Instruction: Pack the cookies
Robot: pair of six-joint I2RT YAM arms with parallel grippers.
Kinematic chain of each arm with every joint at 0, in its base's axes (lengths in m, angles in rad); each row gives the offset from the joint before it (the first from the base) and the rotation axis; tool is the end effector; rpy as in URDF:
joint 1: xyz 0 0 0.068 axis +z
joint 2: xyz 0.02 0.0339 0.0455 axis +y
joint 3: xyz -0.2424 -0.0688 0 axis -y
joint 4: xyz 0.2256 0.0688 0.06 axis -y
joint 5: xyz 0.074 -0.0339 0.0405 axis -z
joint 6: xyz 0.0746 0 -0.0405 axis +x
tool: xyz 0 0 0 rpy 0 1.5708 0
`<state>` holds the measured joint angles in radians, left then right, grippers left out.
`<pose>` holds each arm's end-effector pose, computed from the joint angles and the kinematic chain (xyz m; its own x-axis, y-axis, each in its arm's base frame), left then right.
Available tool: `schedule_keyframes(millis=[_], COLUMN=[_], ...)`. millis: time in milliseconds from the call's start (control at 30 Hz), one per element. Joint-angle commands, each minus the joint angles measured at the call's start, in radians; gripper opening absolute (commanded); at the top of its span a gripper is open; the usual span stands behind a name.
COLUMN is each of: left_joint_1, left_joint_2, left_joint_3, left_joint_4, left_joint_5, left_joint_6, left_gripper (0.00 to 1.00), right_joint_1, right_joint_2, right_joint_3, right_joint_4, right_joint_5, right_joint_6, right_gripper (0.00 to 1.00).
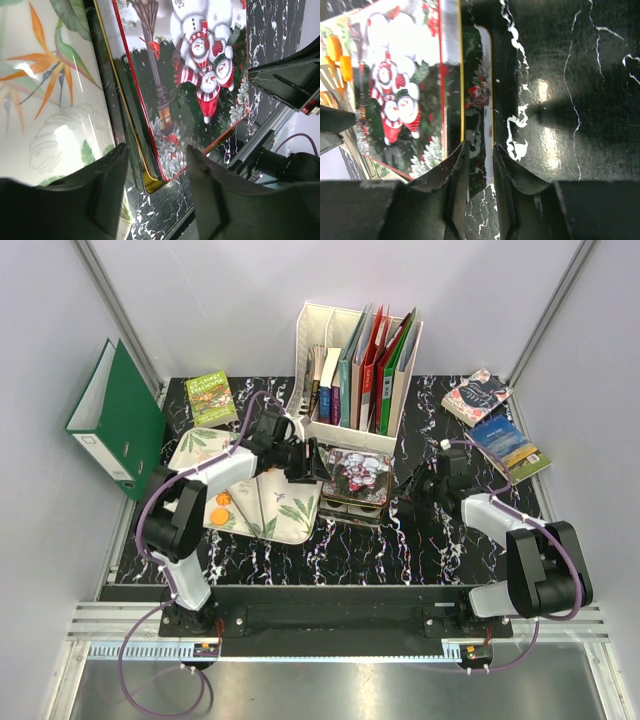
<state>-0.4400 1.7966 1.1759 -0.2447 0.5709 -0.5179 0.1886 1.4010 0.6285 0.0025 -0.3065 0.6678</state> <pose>0.3279 -0.1989 0.1632 -0.9329 -0.0212 -0.3596 0.2458 0.6923 -0.6784 0.2774 0.0759 0.1369 -0.7794 0.4523 -0.4336 0.1160 0.7843 0.6095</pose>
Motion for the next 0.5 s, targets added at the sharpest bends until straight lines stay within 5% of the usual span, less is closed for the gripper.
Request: schedule_keyframes(millis=[0, 200, 300, 467], left_joint_1=[0.004, 0.004, 0.004, -0.015], left_joint_2=[-0.127, -0.262, -0.333, -0.394], left_joint_3=[0.024, 0.004, -0.041, -0.169], left_joint_4=[-0.008, -0.050, -0.048, 0.076], left_joint_5=[-0.060, -0.247, -0.327, -0.244], left_joint_6=[0.016, 0.018, -0.013, -0.099], left_gripper=[0.59, 0.73, 0.99, 0.99], right_joint_1=[0.003, 0.003, 0.003, 0.002], right_joint_2=[-0.069, -0.100, -0.100, -0.037], right_joint_3=[0.053, 0.128, 0.187, 0.324], right_joint_4=[-0.031, -0.087, -0.113, -0.163], right_joint_5=[0.024, 0.038, 0.038, 0.043], right_joint_6=[0.003, -0.007, -0.025, -0.060], right_gripper=[0.34, 0.34, 0.34, 0.25])
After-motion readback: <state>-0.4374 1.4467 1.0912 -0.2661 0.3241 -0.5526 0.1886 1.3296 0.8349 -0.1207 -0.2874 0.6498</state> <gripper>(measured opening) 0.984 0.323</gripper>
